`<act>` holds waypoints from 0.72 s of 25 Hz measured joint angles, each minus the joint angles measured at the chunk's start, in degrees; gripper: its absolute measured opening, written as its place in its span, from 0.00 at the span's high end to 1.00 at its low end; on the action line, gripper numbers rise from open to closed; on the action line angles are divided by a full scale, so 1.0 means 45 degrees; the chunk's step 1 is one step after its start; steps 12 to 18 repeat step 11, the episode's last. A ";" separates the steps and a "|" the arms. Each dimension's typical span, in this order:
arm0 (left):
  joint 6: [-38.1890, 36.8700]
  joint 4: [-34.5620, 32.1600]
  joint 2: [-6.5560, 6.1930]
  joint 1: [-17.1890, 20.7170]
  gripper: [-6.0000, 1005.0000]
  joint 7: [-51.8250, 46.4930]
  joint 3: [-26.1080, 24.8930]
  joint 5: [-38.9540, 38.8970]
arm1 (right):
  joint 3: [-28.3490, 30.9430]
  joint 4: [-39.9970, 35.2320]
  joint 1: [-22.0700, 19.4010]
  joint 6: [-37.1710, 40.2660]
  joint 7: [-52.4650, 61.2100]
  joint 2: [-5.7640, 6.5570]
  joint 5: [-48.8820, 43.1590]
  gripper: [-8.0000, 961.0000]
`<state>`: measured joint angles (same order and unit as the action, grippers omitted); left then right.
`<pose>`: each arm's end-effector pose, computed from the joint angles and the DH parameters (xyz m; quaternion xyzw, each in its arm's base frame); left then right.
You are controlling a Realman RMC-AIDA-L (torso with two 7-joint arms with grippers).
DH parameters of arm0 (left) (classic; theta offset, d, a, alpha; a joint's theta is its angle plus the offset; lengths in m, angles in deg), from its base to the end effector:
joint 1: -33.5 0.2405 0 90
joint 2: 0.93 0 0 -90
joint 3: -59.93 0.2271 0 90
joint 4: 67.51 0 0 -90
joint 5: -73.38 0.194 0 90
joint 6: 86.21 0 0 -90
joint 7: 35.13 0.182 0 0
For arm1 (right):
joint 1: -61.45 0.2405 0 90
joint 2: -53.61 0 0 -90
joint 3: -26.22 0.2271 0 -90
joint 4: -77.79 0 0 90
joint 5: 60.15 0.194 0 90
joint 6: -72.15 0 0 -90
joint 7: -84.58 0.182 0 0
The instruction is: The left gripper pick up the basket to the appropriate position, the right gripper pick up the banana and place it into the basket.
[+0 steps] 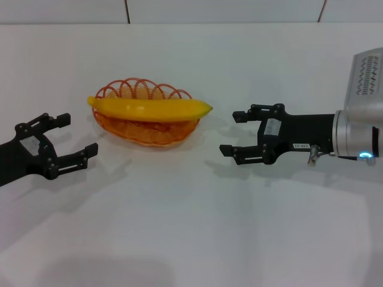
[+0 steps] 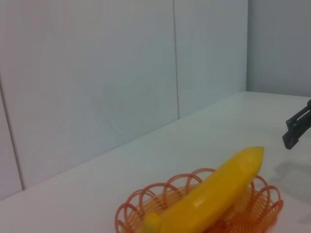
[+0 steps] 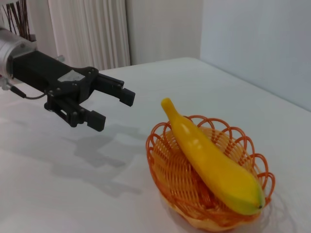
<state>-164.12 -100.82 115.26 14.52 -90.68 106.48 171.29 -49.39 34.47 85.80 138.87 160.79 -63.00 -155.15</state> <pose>-0.2813 0.3071 -0.0001 -0.9207 -0.1482 -0.2096 0.2941 0.2166 0.3262 -0.0584 -0.9645 0.1378 0.1486 0.1692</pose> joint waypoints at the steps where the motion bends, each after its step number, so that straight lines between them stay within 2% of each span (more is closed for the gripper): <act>1: -0.0007 0.0000 0.0000 0.0000 0.10 0.0000 -0.0004 0.0000 | 0.0003 0.0000 0.0000 0.0007 -0.0002 -0.0001 0.0003 0.14; 18: -0.0012 0.0000 0.0000 0.0008 0.10 0.0000 -0.0015 0.0000 | 0.0006 -0.0001 0.0006 0.0165 -0.0003 -0.0025 0.0134 0.14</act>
